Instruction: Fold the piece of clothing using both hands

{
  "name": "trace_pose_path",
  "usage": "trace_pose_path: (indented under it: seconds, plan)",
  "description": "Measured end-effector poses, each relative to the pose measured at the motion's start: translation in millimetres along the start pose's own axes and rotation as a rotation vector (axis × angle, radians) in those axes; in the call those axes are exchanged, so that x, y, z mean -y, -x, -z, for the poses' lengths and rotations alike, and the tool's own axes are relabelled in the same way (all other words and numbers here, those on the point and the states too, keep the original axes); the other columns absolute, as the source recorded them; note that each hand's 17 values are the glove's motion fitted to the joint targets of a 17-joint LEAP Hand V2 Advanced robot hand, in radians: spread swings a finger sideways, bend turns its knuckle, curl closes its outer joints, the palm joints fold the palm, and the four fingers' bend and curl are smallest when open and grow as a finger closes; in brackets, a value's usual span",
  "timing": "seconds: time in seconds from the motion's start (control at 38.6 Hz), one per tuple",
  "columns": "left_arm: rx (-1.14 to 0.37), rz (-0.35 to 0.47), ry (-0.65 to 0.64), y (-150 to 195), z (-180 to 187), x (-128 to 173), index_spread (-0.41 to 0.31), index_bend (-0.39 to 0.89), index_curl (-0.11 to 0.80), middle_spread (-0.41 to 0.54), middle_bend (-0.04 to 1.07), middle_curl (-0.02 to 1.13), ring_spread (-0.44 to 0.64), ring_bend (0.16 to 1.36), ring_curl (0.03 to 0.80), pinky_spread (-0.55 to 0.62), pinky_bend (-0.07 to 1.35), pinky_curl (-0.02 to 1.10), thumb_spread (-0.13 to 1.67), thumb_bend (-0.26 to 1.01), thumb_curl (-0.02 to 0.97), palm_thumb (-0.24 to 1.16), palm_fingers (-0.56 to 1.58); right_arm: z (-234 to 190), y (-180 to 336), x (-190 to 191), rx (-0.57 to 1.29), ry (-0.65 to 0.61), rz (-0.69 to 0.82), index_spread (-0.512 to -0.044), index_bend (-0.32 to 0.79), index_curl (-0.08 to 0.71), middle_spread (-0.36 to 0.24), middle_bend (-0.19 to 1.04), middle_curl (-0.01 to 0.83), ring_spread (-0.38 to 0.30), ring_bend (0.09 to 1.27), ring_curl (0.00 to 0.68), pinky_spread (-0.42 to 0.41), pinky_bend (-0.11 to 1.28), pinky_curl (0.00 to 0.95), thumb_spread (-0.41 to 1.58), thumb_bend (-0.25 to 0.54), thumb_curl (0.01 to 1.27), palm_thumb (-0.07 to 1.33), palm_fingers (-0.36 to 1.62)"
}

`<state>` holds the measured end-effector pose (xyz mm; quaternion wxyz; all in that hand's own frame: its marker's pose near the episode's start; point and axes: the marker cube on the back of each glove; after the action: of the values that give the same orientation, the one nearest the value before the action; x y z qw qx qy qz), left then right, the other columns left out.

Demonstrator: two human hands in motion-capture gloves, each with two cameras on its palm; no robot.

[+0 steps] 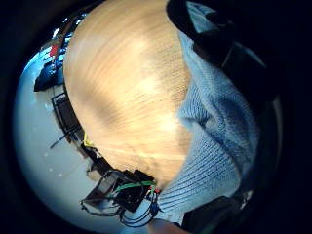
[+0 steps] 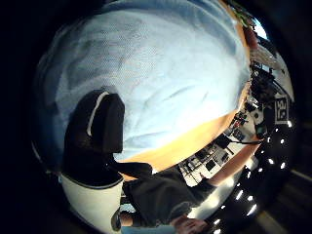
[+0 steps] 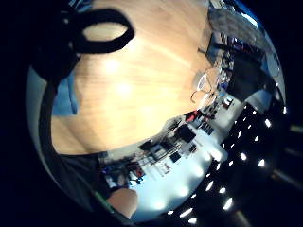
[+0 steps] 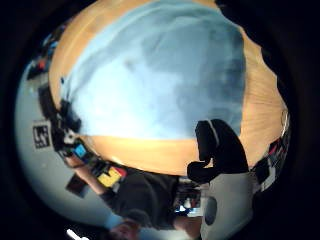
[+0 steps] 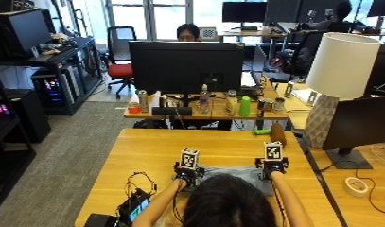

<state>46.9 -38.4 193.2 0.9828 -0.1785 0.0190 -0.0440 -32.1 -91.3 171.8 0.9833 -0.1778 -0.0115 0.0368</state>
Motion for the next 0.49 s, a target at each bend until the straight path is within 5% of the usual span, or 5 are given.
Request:
trace_pose_path:
  seconds: [0.16, 0.26, 0.49]
  plan:
    - [0.054, 0.016, 0.016, -3, -4, -1, -0.085, 0.11, 0.332, 0.130, 0.10, 0.21, 0.27, 0.67, 0.405, 0.26, 0.66, 0.43, 1.26, -0.01, 0.332, 0.37, 0.18, -8, -4, -8, 0.223, 0.120, -0.252, -0.254, -0.02, 0.086, -0.055, 0.25, 0.416, -0.123, 0.71, 0.404, -0.043, 0.74, 0.371, 1.12, -0.011, 0.44, 0.84, 0.85]
    - [0.061, 0.002, 0.004, -5, -4, 1, -0.084, 0.11, 0.318, 0.143, 0.11, 0.20, 0.28, 0.70, 0.402, 0.26, 0.69, 0.43, 1.26, -0.02, 0.320, 0.36, 0.15, -15, 3, -10, 0.364, 0.235, -0.315, -0.209, -0.02, 0.074, -0.045, 0.27, 0.431, -0.132, 0.75, 0.430, -0.092, 0.77, 0.391, 1.13, -0.015, 0.43, 0.84, 0.88]
    - [0.057, -0.024, 0.028, -5, -5, -1, -0.085, 0.13, 0.303, 0.155, 0.13, 0.19, 0.29, 0.73, 0.390, 0.26, 0.73, 0.42, 1.26, -0.02, 0.301, 0.36, 0.12, -24, 17, 4, 0.337, 0.278, -0.331, -0.153, 0.02, 0.062, -0.036, 0.28, 0.441, -0.138, 0.74, 0.436, -0.133, 0.78, 0.401, 1.14, -0.022, 0.41, 0.83, 0.88]
